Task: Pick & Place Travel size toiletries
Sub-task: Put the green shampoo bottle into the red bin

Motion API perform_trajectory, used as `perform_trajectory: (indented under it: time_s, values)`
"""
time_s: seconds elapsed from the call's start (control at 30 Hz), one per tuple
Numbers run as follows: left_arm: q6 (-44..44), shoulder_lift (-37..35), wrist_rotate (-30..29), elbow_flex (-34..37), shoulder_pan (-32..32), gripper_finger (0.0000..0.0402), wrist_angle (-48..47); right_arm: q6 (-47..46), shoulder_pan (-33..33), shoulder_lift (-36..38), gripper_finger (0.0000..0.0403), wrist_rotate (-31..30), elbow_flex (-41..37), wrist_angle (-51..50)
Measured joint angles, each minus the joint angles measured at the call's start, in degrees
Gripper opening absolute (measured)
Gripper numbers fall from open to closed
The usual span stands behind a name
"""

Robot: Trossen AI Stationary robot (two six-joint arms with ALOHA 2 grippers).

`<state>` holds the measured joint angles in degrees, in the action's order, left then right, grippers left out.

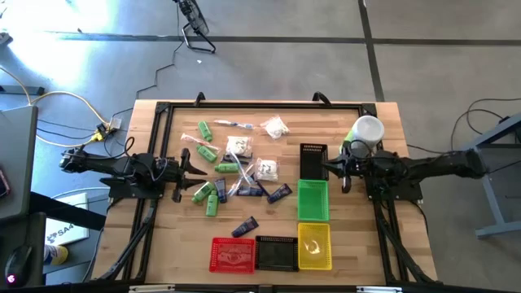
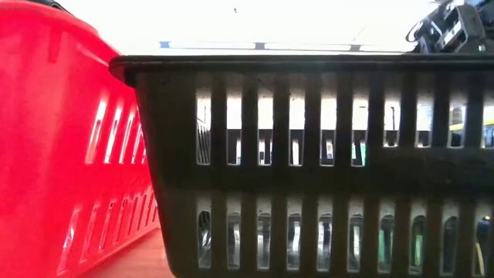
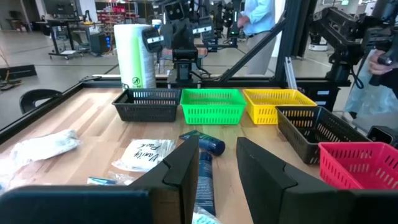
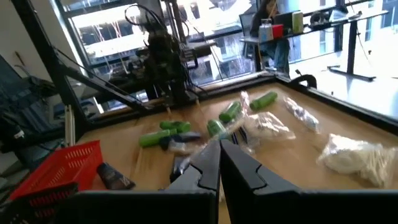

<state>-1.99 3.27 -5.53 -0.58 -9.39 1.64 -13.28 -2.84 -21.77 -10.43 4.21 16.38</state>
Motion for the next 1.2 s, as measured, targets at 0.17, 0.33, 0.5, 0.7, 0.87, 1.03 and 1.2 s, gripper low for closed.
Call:
perform_trajectory:
  time_s: [0.17, 0.33, 0.5, 0.7, 0.87, 1.03, 1.2]
  values:
    - [-0.1, 0.0, 0.0, 0.0, 0.0, 0.0104, 0.1, 2.0, -3.2, -6.3, 0.0003, -2.8, 4.3, -0.2]
    - [-1.8, 0.0, -0.1, 0.0, 0.0, 0.0104, 0.1, 2.6, -5.7, -12.5, 0.0003, -4.7, 8.2, -0.1]
    - [-1.8, 0.0, -0.2, 0.0, 0.0, 0.0104, 0.1, 4.0, -7.8, -18.0, 0.0003, -5.8, 12.1, 0.6]
    - [-3.3, 0.0, -0.2, 0.0, 0.0, 0.0104, 1.1, 5.3, -10.8, -23.3, 0.0003, -11.1, 16.4, 1.1]
    - [-4.8, 0.0, -1.7, 0.0, 0.0, 0.0104, 3.3, 10.2, -11.6, -25.4, 0.0003, -10.7, 18.1, 1.8]
    - [-5.5, 0.0, -3.9, 0.0, 0.0, 0.0104, 6.8, 17.8, -11.4, -25.6, 0.0003, -10.7, 18.1, 5.2]
    - [-8.5, 0.0, -8.8, 0.0, 0.0, 0.0104, 8.9, 18.0, -11.4, -25.6, 0.0003, -10.7, 18.1, 7.9]
